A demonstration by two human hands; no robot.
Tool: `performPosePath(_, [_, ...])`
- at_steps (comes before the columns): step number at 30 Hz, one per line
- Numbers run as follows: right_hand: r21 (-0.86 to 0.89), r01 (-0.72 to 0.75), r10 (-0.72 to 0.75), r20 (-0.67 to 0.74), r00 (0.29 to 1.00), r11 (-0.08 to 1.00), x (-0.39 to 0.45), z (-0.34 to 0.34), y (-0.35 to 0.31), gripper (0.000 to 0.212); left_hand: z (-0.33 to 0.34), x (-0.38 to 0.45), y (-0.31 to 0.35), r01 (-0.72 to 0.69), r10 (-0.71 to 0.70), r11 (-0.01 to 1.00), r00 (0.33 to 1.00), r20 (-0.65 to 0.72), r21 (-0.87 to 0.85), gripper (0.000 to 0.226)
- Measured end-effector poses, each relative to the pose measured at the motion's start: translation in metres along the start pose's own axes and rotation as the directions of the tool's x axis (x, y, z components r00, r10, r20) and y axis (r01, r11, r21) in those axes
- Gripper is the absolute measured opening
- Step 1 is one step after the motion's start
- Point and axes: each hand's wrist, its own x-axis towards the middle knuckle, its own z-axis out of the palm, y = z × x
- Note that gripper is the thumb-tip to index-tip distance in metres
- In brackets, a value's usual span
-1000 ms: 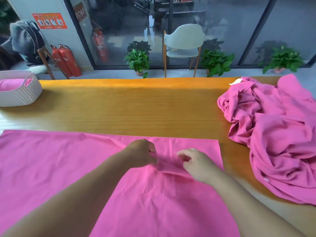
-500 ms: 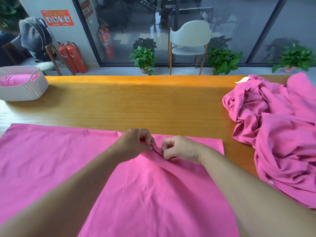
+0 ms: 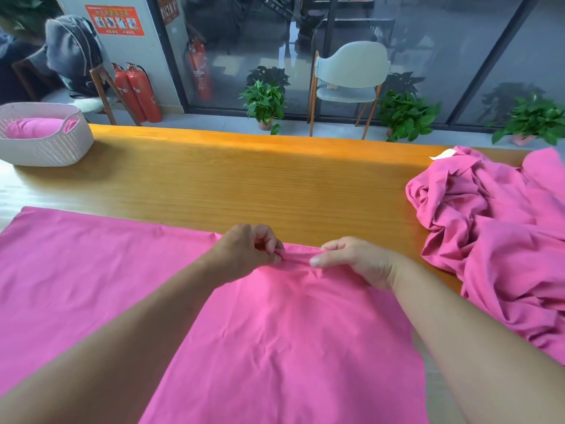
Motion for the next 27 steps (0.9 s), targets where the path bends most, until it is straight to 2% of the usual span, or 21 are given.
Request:
performPosePath(1, [0.046,0.005,-0.005,-0.002,1.000,0.999,-0.002,-0.006,0.000,0.016,0.001,0.002,0.001,0.002,-0.002,1.000,1.000,-0.001,-0.003,0.033])
performPosePath(3, [0.044,0.018,-0.016,-0.045,0.999,0.999,-0.008,-0.018,0.000,0.023,0.002,0.005,0.002,0.003,-0.003,1.000,1.000,-0.015,0.013,0.033])
performPosePath(5, [-0.068,0.006,-0.014,-0.110,0.994,0.998,-0.018,-0.029,-0.002,0.026,0.004,0.008,0.001,-0.004,0.007,0.998,0.999,-0.039,0.067,0.033])
performPosePath(9, [-0.397,-0.190,0.056,-0.324,0.944,0.898,-0.033,-0.062,0.007,0.017,0.015,0.022,-0.008,-0.009,0.059,0.959,0.984,-0.170,0.283,0.026])
performPosePath(11, [-0.457,-0.316,0.096,-0.441,0.892,0.831,-0.033,-0.075,0.021,0.015,0.026,0.028,-0.015,-0.060,0.198,0.895,0.941,-0.274,0.441,0.013])
performPosePath(13, [-0.425,-0.393,0.111,-0.551,0.827,0.816,-0.030,-0.082,0.038,0.011,0.040,0.031,-0.025,-0.107,0.316,0.826,0.901,-0.298,0.553,0.020])
performPosePath(14, [-0.383,-0.395,0.103,-0.597,0.796,0.835,-0.028,-0.084,0.047,0.010,0.047,0.031,-0.030,-0.112,0.333,0.804,0.899,-0.286,0.584,0.026])
performPosePath(16, [-0.310,-0.356,0.053,-0.685,0.727,0.881,-0.026,-0.084,0.061,0.010,0.060,0.027,-0.037,-0.095,0.326,0.772,0.907,-0.264,0.628,0.034])
performPosePath(19, [-0.302,-0.304,-0.037,-0.761,0.648,0.903,-0.022,-0.083,0.077,0.012,0.071,0.020,-0.054,-0.062,0.275,0.721,0.940,-0.203,0.690,0.048])
performPosePath(22, [-0.277,-0.286,-0.006,-0.727,0.686,0.918,-0.023,-0.083,0.087,0.013,0.071,0.018,-0.073,-0.042,0.224,0.660,0.964,-0.143,0.750,0.071])
performPosePath(24, [-0.278,-0.238,-0.017,-0.682,0.731,0.931,-0.026,-0.083,0.092,0.008,0.070,0.018,-0.081,-0.027,0.209,0.645,0.968,-0.142,0.764,0.075])
performPosePath(27, [-0.376,-0.179,-0.145,-0.689,0.710,0.909,-0.028,-0.086,0.095,0.005,0.071,0.023,-0.082,0.001,0.218,0.638,0.959,-0.182,0.770,0.074])
